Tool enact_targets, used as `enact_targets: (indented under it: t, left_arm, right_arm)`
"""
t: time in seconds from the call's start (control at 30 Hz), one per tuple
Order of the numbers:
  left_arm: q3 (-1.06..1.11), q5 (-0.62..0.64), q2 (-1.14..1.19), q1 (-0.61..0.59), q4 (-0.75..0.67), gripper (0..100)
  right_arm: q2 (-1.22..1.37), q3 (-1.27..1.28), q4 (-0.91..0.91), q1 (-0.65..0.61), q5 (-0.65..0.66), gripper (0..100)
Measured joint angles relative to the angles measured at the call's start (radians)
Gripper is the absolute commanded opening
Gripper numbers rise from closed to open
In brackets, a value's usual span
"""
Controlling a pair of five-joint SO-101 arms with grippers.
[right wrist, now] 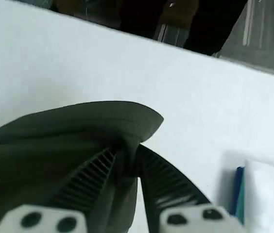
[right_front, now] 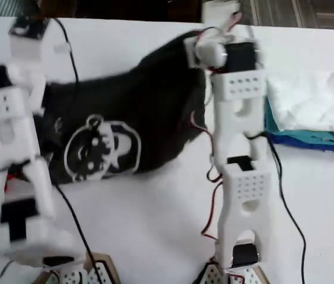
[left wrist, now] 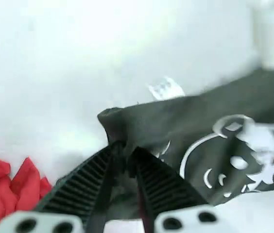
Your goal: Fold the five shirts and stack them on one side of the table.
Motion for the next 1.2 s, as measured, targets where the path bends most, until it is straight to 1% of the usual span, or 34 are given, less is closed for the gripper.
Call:
enact_targets:
  t: [0.13, 0.2, 0.27, 0.37, 0.43, 0.53, 0.6, 0.7, 0.83, 0.9, 1.0, 1.1, 1.13, 1.2]
  left_arm:
    - [-0.342, 0.014, 0.203, 0.028, 0.147, 2]
    - [-0.419, 0.014, 0.216, 0.038, 0.175, 2]
    - [-0.430, 0.014, 0.213, 0.034, 0.180, 2]
    - [-0.330, 0.015, 0.215, 0.038, 0.180, 2]
    - [-0.206, 0.006, 0.204, 0.040, 0.180, 2]
    - [0.015, -0.049, 0.166, 0.034, 0.180, 2]
    - [0.163, -0.087, 0.140, 0.028, 0.180, 3]
    - [0.362, -0.161, 0.107, -0.018, 0.180, 3]
    - [0.574, -0.276, 0.071, -0.121, 0.180, 3]
    - [0.638, -0.334, 0.051, -0.173, 0.180, 3]
    - [0.655, -0.405, -0.002, -0.227, 0.180, 3]
    - [0.654, -0.500, -0.081, -0.242, 0.180, 3]
    - [0.644, -0.546, -0.106, -0.241, 0.180, 4]
    - [0.637, -0.643, -0.153, -0.239, 0.180, 10]
  right_arm:
    - [-0.084, -0.051, 0.000, 0.025, 0.084, 1.9]
    - [-0.126, -0.054, 0.021, 0.025, 0.137, 1.9]
    - [-0.155, -0.054, 0.078, 0.025, 0.178, 1.9]
    - [-0.180, -0.031, 0.106, 0.014, 0.192, 1.9]
    - [-0.204, 0.018, 0.106, 0.015, 0.190, 1.9]
    - [-0.259, 0.146, 0.106, 0.008, 0.181, 1.9]
    - [-0.305, 0.262, 0.106, -0.014, 0.181, 2.0]
    - [-0.405, 0.480, 0.106, -0.057, 0.176, 2.0]
    - [-0.562, 0.807, 0.104, -0.129, 0.117, 2.0]
    - [-0.618, 0.953, 0.091, -0.149, 0.107, 2.0]
    - [-0.661, 1.142, 0.012, -0.153, 0.101, 2.0]
    - [-0.664, 1.295, -0.083, -0.152, 0.098, 2.0]
    - [-0.664, 1.338, -0.109, -0.157, 0.098, 2.0]
    - [-0.664, 1.395, -0.147, -0.163, 0.098, 2.0]
